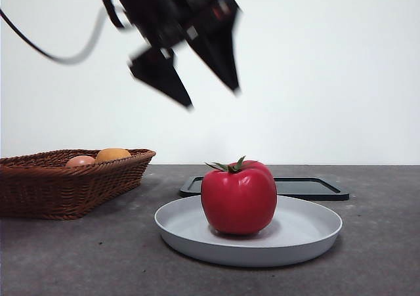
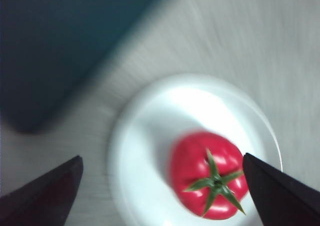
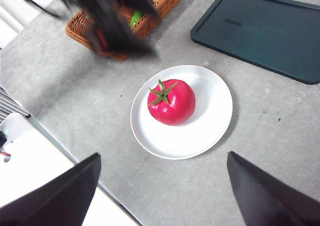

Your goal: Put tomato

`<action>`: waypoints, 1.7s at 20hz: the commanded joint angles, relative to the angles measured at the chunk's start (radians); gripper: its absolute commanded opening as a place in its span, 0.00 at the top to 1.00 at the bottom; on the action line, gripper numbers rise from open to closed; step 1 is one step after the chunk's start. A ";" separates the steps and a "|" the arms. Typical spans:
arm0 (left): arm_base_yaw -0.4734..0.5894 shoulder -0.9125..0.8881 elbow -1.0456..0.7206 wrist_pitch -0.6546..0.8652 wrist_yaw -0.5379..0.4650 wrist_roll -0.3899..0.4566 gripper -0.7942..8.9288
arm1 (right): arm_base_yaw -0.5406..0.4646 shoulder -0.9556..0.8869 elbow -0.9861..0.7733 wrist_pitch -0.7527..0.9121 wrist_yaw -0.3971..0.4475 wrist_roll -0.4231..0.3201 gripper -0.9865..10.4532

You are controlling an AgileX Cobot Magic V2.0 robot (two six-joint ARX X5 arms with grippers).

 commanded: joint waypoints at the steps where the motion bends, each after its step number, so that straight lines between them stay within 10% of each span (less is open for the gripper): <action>1: 0.061 -0.088 0.029 0.002 0.045 -0.044 0.39 | 0.004 0.006 0.021 0.004 0.001 -0.008 0.56; 12: 0.351 -0.481 0.017 -0.324 0.216 0.048 0.39 | 0.004 0.043 0.021 0.036 0.001 -0.009 0.56; 23: 0.318 -0.758 -0.277 -0.517 0.440 0.070 0.41 | 0.019 0.133 0.021 0.074 -0.001 -0.012 0.56; 34: 0.314 -0.801 -0.279 -0.520 0.442 0.070 0.41 | 0.166 0.299 0.021 0.211 0.001 -0.012 0.56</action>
